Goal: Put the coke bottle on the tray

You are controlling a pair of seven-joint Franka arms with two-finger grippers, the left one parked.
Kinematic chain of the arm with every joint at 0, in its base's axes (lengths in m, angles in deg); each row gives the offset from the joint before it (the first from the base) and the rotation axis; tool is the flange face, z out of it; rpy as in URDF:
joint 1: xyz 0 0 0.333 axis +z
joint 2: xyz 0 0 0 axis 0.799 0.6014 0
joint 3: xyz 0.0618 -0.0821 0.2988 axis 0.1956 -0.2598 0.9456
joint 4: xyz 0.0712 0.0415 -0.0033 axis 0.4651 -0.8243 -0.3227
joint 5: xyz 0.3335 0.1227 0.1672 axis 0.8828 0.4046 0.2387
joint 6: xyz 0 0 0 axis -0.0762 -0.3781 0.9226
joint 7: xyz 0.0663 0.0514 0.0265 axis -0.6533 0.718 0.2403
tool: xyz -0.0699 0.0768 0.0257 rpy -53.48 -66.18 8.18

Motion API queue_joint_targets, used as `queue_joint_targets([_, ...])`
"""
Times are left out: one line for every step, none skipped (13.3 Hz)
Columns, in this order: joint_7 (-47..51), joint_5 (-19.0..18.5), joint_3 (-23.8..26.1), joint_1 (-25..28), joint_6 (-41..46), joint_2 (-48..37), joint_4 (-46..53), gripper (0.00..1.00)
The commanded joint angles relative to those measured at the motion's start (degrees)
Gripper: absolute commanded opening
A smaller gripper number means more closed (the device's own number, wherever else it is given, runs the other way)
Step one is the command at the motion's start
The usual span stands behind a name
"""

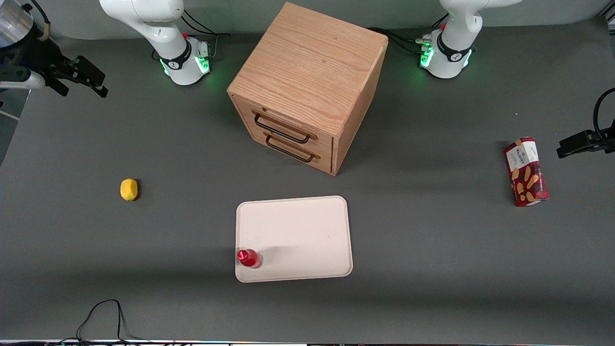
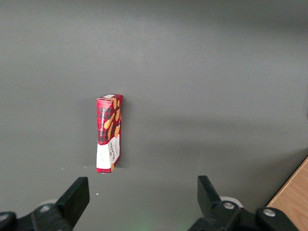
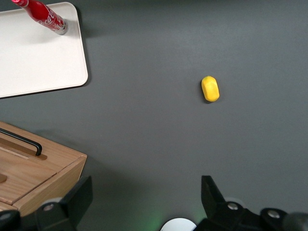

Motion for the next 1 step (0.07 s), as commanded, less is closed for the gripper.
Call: queue_joint_targets([-0.6, -0.7, -0.4, 0.2, 0.2, 2.2, 1.2, 1.0])
